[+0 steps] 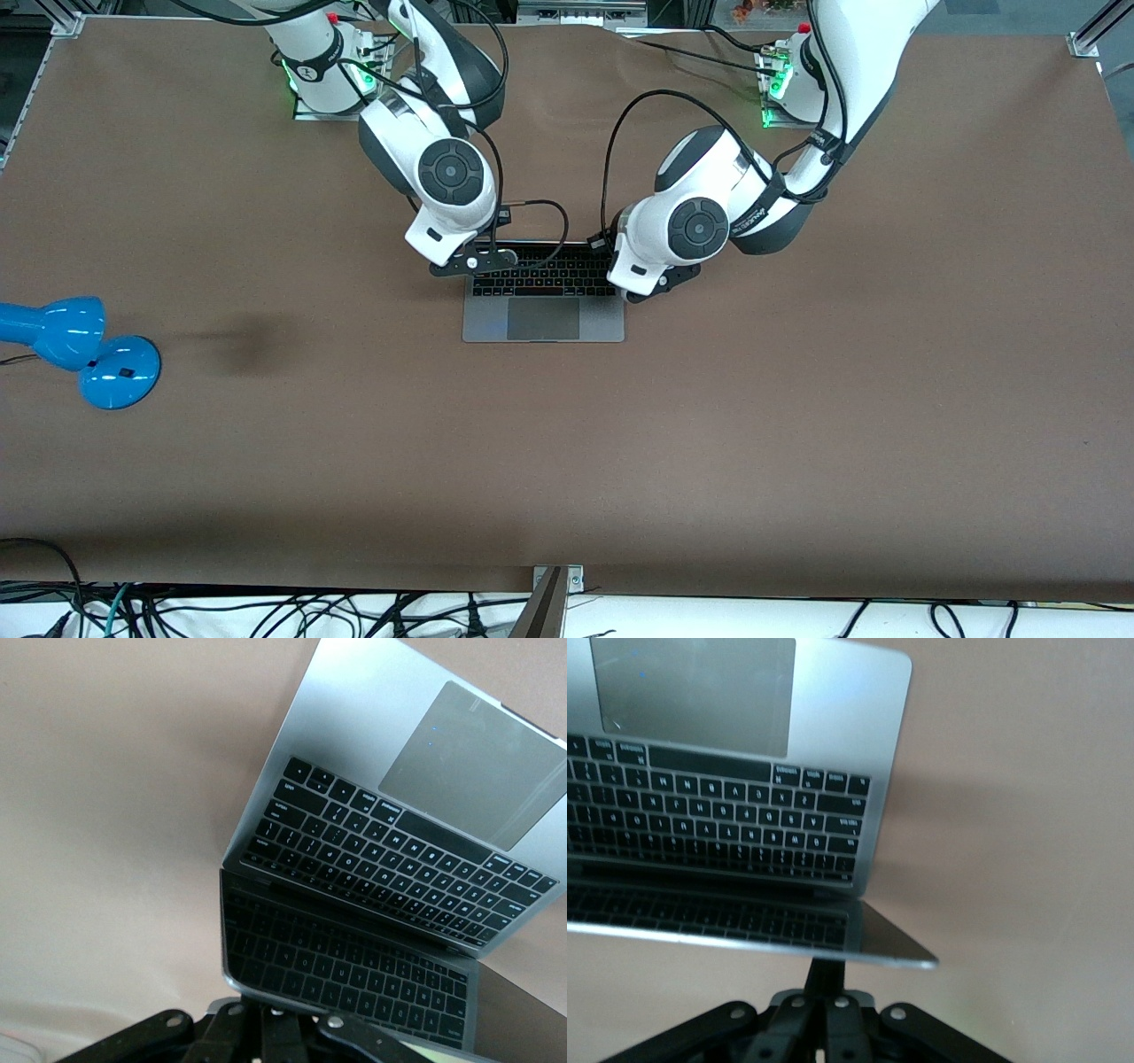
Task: Close laptop with both arms from behind
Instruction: 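Push the screen forward with both grippers, folding it toward the keyboard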
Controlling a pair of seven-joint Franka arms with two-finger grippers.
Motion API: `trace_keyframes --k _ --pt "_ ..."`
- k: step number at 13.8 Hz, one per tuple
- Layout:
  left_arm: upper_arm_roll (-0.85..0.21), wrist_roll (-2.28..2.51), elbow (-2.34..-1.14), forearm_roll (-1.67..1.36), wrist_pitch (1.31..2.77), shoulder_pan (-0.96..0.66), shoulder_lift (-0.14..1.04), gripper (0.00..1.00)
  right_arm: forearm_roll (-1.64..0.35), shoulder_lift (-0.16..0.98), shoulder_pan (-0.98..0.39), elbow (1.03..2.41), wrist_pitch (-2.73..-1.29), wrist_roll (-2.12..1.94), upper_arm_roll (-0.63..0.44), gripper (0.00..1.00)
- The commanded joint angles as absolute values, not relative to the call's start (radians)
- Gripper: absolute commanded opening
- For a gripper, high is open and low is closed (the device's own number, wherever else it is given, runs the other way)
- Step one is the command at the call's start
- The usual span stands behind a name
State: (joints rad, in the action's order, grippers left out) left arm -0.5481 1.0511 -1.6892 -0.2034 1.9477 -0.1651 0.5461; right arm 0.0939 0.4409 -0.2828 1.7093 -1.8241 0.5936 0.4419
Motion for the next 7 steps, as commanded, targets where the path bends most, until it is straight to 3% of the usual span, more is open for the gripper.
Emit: trace_keyframes --k 1,7 --pt "-0.548 1.046 -1.657 -0.173 1.948 -0.169 0.586 0.00 0.120 0.491 -0.284 1.657 -1.848 0.595 0.442 0.00" --pt "-0.535 1.048 -1.582 -0.149 1.948 -0.170 0.652 0.00 0.132 0.541 -0.284 1.638 -1.905 0.594 0.413 0.00"
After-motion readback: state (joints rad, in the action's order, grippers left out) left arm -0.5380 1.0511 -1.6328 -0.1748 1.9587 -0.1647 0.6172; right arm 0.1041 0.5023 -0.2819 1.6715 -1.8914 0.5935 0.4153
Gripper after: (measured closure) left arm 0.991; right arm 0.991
